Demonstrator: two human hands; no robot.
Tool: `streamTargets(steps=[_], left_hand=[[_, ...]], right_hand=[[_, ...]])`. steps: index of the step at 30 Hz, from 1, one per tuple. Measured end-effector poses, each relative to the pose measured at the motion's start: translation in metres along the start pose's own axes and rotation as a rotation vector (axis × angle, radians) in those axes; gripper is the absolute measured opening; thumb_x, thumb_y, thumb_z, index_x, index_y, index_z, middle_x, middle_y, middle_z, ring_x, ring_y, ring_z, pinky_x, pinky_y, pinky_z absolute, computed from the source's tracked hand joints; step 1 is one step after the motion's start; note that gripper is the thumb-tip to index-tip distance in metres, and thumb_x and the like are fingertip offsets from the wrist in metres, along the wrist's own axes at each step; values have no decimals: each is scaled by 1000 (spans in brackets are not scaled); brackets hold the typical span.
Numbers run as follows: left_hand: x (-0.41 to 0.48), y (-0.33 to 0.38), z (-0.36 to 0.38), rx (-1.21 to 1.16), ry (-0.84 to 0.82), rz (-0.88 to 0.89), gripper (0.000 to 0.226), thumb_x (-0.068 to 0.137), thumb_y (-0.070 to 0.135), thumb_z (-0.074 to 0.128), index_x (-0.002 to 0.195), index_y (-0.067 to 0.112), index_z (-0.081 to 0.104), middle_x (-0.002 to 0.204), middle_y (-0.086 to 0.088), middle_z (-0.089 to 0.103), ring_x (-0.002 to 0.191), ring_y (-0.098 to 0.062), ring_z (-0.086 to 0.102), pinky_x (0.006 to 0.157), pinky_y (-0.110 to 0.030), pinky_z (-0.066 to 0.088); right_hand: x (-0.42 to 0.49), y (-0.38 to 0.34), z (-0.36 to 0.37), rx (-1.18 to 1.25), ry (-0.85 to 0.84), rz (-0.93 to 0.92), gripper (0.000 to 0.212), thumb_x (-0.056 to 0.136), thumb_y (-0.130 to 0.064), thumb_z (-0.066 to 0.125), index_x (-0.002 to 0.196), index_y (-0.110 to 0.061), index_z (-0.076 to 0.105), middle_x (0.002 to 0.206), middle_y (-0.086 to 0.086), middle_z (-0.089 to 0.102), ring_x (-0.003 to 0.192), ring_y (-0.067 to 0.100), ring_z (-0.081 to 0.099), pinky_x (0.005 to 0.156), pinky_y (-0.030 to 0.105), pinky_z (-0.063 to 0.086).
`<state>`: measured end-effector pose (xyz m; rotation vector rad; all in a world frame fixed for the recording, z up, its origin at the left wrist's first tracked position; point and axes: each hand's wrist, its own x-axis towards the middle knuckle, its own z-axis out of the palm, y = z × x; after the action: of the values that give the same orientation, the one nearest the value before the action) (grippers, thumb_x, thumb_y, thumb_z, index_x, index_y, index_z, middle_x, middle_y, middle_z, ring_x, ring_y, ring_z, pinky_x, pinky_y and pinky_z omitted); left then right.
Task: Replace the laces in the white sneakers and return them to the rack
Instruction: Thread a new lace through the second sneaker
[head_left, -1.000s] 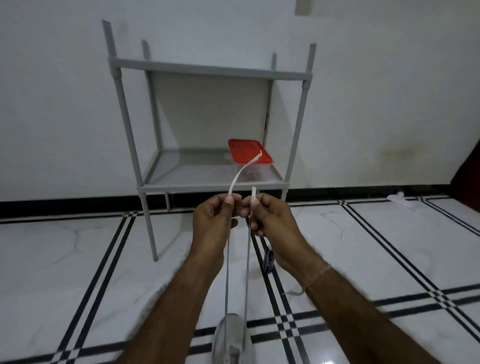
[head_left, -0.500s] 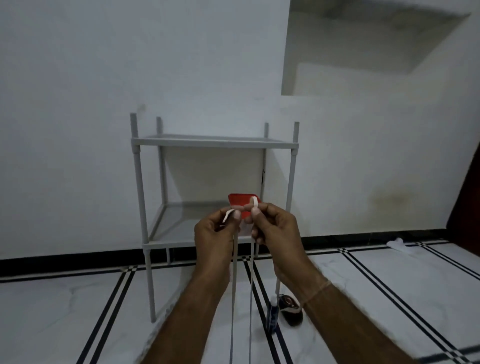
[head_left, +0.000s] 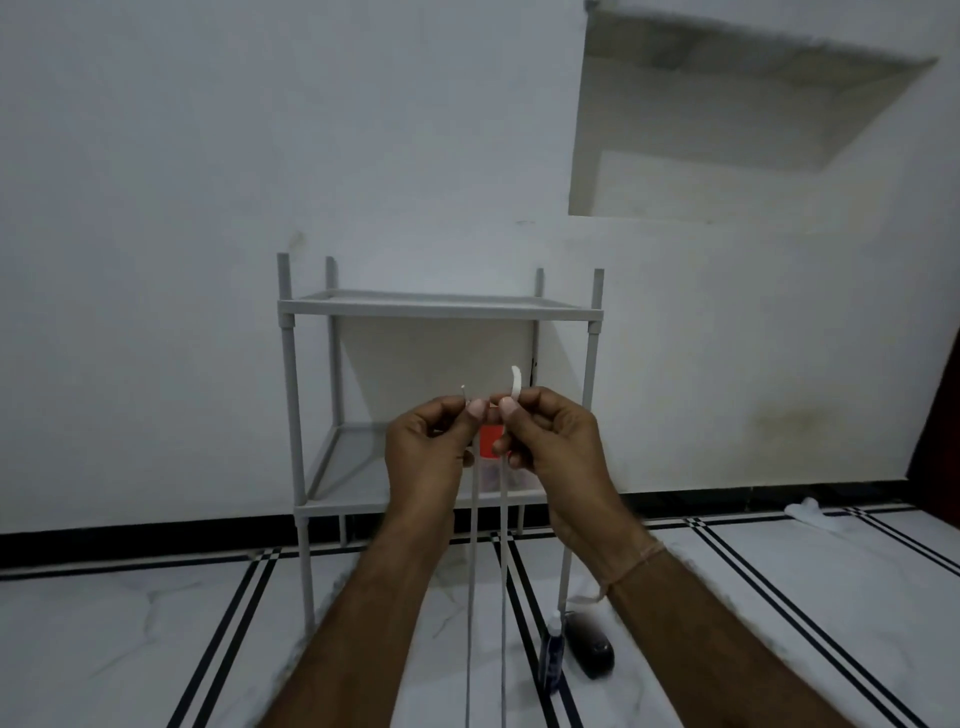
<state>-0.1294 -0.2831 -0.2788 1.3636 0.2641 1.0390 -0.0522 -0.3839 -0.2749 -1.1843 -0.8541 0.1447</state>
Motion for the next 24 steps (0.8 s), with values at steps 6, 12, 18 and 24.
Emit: streamTargets(steps=[6, 12, 18, 24], left_hand=[[2, -4, -4, -41, -38, -27, 16, 89, 24, 75, 96, 10, 77, 91, -3, 77, 86, -7, 70, 74, -15, 50], [-8, -21, -12, -60, -174, -74, 26, 101, 41, 55, 111, 26, 73, 97, 5, 76, 91, -9, 71, 77, -24, 56], [-31, -67, -27, -51, -353, -295, 35, 107, 34, 42, 96, 10, 65, 64, -1, 54, 61, -13, 58, 76, -34, 55], [-11, -88, -19, -454, -8, -405, 36, 108, 31, 42, 80, 15, 58, 57, 4, 51, 54, -10, 51, 67, -30, 53]], right_hand=[[-8, 11, 5, -8, -49, 135, 19, 100, -16, 62, 116, -10, 69, 97, 6, 79, 73, 15, 72, 65, 26, 57], [-8, 20, 10, 82, -79, 214, 19, 102, -12, 59, 114, -1, 68, 86, 7, 75, 73, 13, 70, 69, 24, 58], [-4, 41, -8, -133, 25, 153, 23, 104, -23, 58, 114, -7, 70, 93, 6, 77, 56, 0, 57, 53, 19, 46], [-86, 109, -6, -259, -334, 395, 34, 107, -38, 50, 102, -11, 70, 82, -6, 73, 59, 10, 52, 52, 19, 37]])
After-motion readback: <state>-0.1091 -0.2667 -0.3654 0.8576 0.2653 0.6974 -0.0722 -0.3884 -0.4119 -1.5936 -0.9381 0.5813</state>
